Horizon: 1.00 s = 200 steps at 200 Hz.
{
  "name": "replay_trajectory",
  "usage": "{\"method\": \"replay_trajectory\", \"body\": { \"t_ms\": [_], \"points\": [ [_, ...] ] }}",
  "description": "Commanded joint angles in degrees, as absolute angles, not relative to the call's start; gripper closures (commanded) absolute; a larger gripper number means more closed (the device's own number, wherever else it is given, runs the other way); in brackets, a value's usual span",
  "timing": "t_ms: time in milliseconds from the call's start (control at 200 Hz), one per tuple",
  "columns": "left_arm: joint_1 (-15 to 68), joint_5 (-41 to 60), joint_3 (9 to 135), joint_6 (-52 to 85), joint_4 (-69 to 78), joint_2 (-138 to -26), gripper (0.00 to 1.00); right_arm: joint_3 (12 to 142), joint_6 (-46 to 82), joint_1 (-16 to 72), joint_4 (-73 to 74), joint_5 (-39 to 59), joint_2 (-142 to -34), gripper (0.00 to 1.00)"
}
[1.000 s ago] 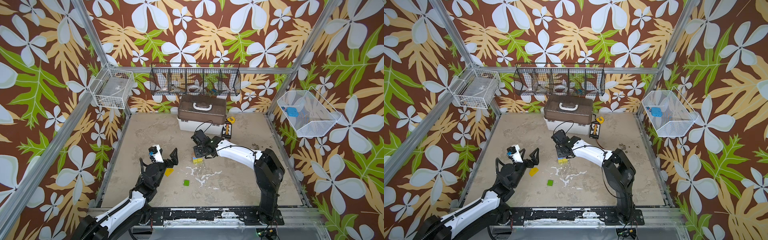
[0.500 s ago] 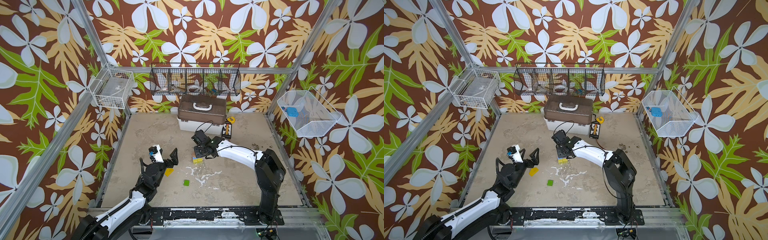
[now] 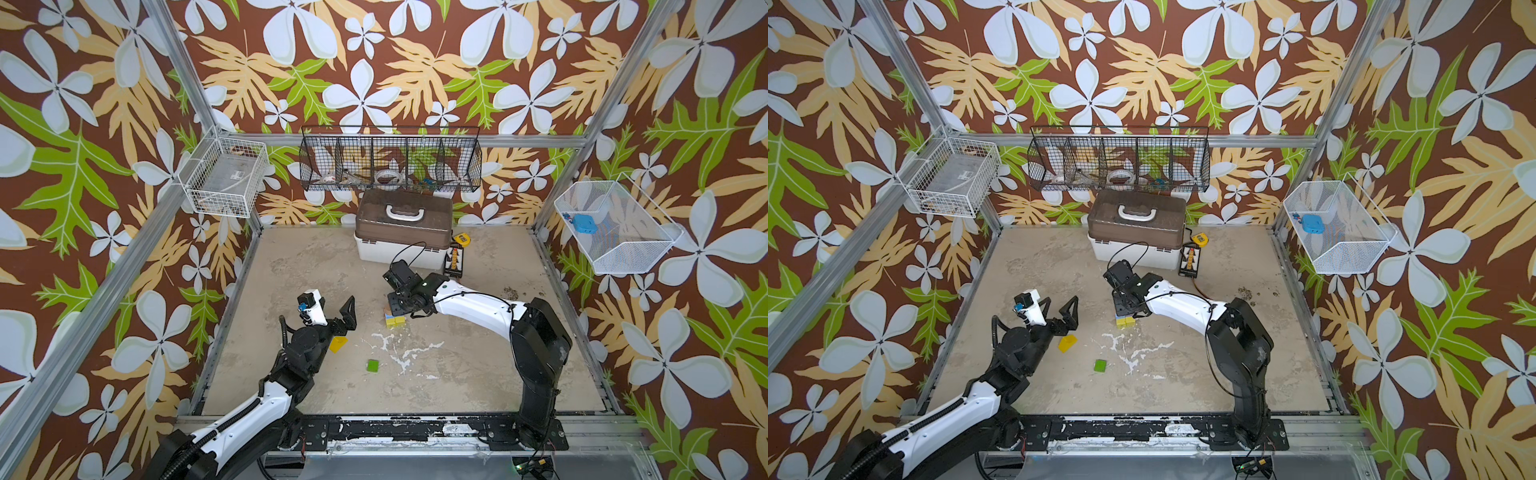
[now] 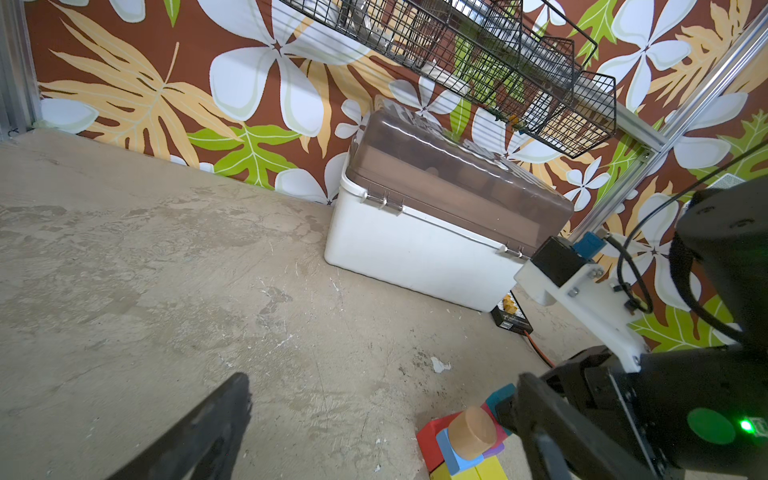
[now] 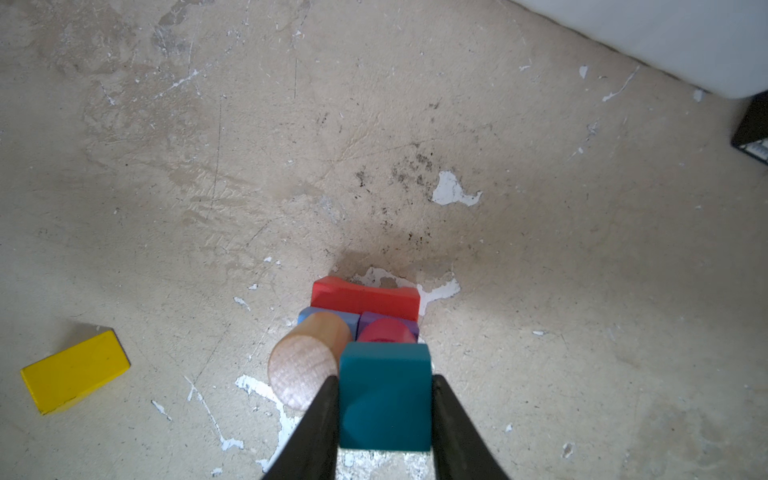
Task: Build the wood block tower
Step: 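Lower the teal cube onto the stack beside the tan cylinder and open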
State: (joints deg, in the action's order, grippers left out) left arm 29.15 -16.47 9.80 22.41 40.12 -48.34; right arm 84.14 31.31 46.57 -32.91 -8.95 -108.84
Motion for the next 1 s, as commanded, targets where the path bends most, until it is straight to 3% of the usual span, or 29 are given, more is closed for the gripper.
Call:
{"method": "replay_trajectory", "body": {
  "t_ms": [0, 781, 996],
  "points": [
    [29.0, -16.6, 10.3, 22.3, 41.9, -48.3, 0.0, 83.9, 31.8, 46.5, -32.4, -8.6, -108.2, 0.63],
    [29.0, -16.6, 10.5, 22.2, 41.9, -48.5, 0.0, 84.1, 31.9, 46.6, -32.4, -8.5, -108.5, 0.63],
    [29.0, -16.5, 10.5, 22.2, 41.9, -48.5, 0.0, 84.2, 31.8, 46.5, -32.4, -8.5, -108.4, 0.59]
  ]
}}
